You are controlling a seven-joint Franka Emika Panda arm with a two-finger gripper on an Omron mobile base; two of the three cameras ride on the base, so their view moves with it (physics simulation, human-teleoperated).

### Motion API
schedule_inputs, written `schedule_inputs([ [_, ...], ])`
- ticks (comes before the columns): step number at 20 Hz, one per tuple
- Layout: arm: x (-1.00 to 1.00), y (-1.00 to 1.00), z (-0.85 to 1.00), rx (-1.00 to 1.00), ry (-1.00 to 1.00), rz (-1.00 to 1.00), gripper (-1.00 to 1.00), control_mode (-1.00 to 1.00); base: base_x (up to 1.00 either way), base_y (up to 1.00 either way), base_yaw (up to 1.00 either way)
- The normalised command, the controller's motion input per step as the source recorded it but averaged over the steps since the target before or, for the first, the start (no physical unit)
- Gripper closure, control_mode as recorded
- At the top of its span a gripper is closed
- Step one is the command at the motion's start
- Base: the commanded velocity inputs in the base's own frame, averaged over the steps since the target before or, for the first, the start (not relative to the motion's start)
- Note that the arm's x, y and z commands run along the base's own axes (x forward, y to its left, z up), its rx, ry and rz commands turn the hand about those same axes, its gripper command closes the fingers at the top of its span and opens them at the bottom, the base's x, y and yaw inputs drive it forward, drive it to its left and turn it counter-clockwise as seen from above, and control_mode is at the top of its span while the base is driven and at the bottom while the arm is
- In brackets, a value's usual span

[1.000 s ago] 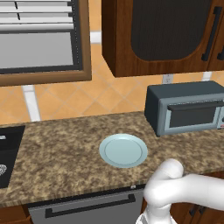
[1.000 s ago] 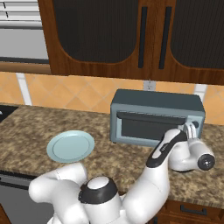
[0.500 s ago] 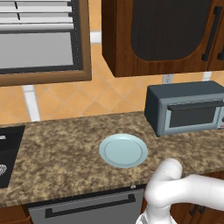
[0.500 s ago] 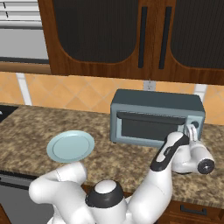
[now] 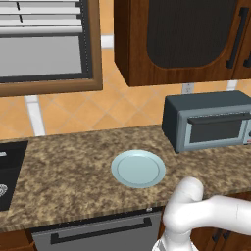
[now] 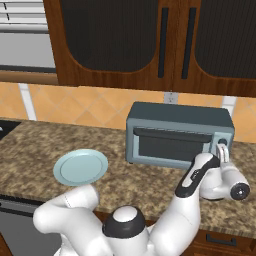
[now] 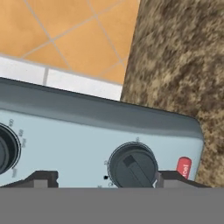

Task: Pick up the kebab skewer and baguette bread, and place them inside the toaster oven. Close the toaster oven door and start by setting the timer.

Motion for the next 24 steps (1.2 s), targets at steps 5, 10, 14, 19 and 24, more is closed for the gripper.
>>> schedule_inputs([
  [5,0.00,-0.03,-0.16,0.00,0.00,0.00,-1.00,-1.00,0.00,0.00,0.00],
  [10,-0.01,-0.02,-0.20,-0.01,0.00,-0.02,-1.00,-1.00,0.00,0.00,0.00],
  [14,-0.03,0.00,-0.21,-0.03,-0.03,-0.04,-1.00,-1.00,0.00,0.00,0.00],
  [19,0.05,0.00,-0.15,-0.06,-0.04,-0.03,-1.00,-1.00,0.00,0.00,0.00],
  [24,0.18,-0.01,0.00,-0.03,-0.08,-0.02,-1.00,-1.00,0.00,0.00,0.00],
])
